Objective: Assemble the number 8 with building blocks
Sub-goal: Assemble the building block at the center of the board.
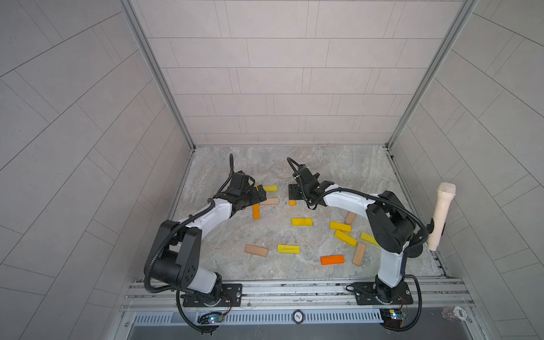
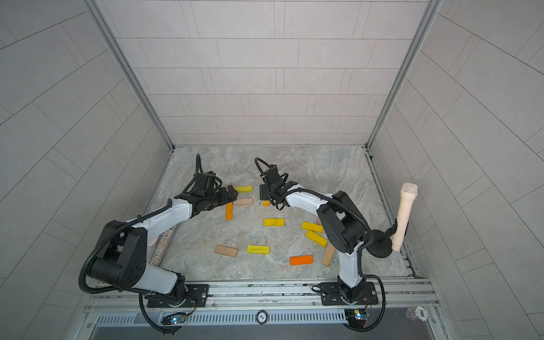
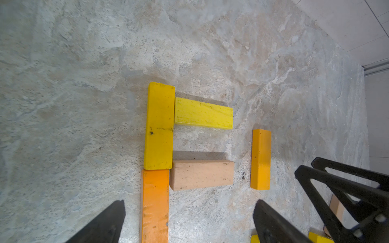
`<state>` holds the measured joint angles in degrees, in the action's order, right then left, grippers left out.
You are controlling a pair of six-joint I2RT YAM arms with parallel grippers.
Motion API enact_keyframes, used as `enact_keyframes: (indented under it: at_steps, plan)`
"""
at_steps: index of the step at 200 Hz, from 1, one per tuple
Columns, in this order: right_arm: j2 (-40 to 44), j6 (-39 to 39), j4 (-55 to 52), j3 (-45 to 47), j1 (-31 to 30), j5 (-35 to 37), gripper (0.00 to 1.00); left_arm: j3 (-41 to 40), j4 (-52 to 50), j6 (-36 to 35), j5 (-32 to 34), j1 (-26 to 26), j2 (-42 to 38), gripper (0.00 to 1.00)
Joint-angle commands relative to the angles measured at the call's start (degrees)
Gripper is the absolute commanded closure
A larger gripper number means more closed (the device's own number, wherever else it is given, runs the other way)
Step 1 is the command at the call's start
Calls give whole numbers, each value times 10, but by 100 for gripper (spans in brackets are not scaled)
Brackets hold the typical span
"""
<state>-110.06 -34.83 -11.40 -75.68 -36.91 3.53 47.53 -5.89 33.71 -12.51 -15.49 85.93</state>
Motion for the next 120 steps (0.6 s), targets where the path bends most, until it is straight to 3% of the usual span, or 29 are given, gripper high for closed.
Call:
enact_keyframes:
  at_steps: [1, 120]
  plan:
    - [-25, -23, -38, -29, -9, 30, 28, -3, 22, 13, -17, 11, 16, 0]
    - [-91, -46, -56, -69, -14, 23, 37, -9, 32, 10, -25, 18, 21, 0]
